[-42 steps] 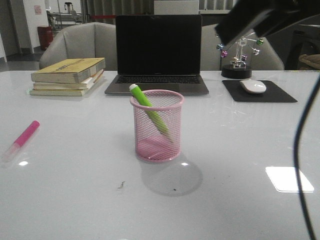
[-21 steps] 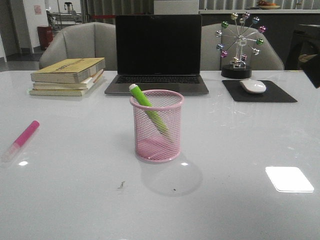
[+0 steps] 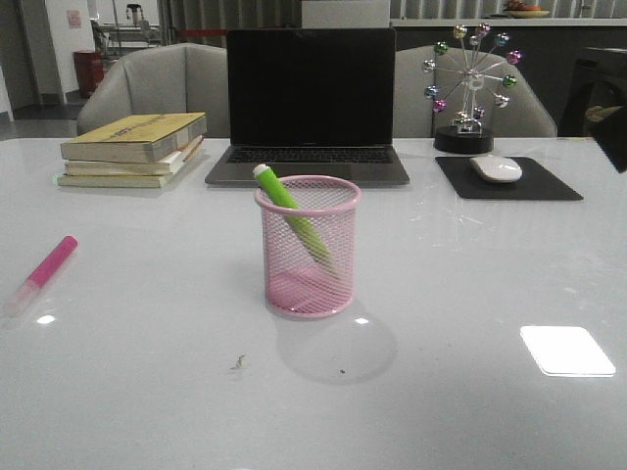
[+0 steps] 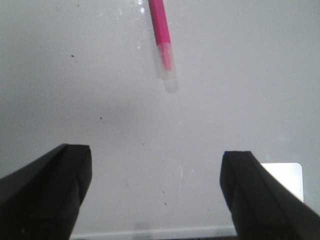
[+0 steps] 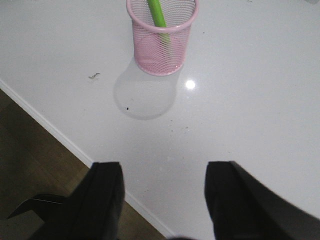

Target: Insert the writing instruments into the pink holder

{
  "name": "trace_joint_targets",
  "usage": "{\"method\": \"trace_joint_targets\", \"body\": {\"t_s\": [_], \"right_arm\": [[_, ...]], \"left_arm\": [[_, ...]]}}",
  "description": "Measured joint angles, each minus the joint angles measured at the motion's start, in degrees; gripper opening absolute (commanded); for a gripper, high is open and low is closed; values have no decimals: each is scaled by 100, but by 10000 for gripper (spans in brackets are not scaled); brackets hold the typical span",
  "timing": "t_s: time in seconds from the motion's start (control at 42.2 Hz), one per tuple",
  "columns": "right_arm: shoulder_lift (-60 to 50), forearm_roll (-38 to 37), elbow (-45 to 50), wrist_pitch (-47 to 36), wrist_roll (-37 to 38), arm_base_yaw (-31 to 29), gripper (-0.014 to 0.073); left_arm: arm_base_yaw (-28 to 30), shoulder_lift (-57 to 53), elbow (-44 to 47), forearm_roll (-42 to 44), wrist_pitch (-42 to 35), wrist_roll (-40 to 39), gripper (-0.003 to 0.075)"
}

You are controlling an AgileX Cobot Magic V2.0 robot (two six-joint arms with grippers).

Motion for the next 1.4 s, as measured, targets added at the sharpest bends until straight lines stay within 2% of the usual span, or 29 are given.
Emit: {"method": "trace_joint_targets", "body": {"t_s": [0.332, 0.664, 0.925, 1.328, 1.399], "right_arm": [[0, 0, 4, 0, 0, 0, 476], [0, 0, 4, 0, 0, 0, 476], [0, 0, 4, 0, 0, 0, 476], [0, 0, 4, 0, 0, 0, 476], [0, 0, 4, 0, 0, 0, 476]], "left_arm": [[262, 2178, -1604, -116, -174, -8, 582], [262, 3648, -2849, -292, -222, -12, 582], [262, 4152, -3193, -296, -250, -23, 582], [262, 4400, -3217, -327, -224, -26, 582], [262, 4398, -3217, -338, -224, -35, 562]]}}
